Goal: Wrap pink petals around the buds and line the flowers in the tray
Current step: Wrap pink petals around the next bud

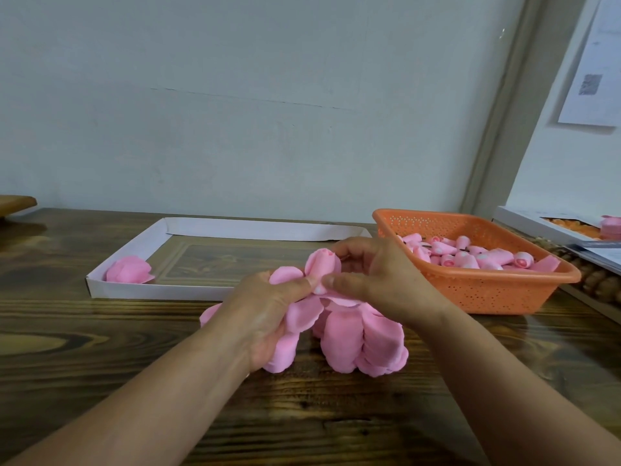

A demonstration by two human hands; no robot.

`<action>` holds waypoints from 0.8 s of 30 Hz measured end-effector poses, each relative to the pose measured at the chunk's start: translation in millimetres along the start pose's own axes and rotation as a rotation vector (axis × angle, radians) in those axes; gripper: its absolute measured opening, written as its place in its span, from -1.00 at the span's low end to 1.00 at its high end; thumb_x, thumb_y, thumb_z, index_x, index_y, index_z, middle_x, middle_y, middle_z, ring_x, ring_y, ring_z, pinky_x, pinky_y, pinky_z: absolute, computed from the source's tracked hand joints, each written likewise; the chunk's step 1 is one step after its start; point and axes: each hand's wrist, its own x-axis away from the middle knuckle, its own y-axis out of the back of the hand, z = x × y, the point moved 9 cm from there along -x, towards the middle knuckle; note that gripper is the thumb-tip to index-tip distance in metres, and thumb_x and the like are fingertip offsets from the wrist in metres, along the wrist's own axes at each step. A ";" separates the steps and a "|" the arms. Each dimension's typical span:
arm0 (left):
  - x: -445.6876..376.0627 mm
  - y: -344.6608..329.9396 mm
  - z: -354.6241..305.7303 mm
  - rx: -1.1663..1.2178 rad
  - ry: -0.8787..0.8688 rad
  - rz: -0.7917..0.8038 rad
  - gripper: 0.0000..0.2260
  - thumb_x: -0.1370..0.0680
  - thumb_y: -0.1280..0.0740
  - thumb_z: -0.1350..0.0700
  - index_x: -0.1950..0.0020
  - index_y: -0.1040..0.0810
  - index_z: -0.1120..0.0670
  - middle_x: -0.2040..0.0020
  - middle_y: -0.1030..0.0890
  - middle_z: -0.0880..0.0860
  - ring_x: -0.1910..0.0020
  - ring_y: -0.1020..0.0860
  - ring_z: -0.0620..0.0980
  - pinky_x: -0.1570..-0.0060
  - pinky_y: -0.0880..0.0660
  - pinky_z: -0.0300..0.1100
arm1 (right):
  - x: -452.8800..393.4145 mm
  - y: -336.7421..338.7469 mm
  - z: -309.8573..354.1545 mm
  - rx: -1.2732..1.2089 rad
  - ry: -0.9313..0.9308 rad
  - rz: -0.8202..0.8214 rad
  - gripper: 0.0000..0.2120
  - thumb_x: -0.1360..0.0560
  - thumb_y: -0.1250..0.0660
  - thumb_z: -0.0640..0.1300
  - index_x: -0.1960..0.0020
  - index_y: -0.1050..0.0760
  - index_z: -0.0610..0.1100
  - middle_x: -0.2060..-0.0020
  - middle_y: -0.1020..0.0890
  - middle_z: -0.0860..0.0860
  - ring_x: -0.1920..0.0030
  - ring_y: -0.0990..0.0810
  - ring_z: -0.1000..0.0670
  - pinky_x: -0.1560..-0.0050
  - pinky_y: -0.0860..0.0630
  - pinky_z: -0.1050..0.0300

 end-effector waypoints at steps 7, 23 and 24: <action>1.1 5.8 -3.7 -0.015 -0.051 -0.086 -0.98 -0.52 -0.35 0.30 0.11 -0.54 0.22 0.08 -0.64 0.20 0.03 -0.60 0.12 -0.18 -0.48 0.03 | 4.3 -2.6 -12.8 -0.136 -0.054 -0.239 -0.84 -0.37 -0.44 -0.35 0.14 -0.59 -0.13 0.23 -0.67 -0.18 0.25 -0.61 -0.03 0.12 -0.59 -0.13; 3.7 11.9 -11.1 -0.301 -0.168 -0.197 -0.78 -0.59 -0.27 0.04 0.16 -0.64 0.07 0.16 -0.67 0.20 0.05 -0.63 0.27 -0.08 -0.53 0.25 | 5.0 -11.9 -14.1 -0.154 -0.020 -0.090 -0.82 -0.38 -0.44 -0.37 0.09 -0.60 -0.15 0.20 -0.67 -0.03 0.18 -0.62 0.08 0.11 -0.59 0.16; 4.2 10.7 -12.8 -0.319 -0.193 -0.190 -0.78 -0.60 -0.26 0.05 0.17 -0.63 0.05 0.15 -0.67 0.20 0.05 -0.63 0.26 -0.08 -0.53 0.24 | 4.4 -10.8 -15.6 -0.167 -0.031 -0.091 -0.83 -0.39 -0.43 -0.37 0.05 -0.60 -0.20 0.17 -0.68 -0.09 0.16 -0.63 0.03 0.06 -0.60 0.09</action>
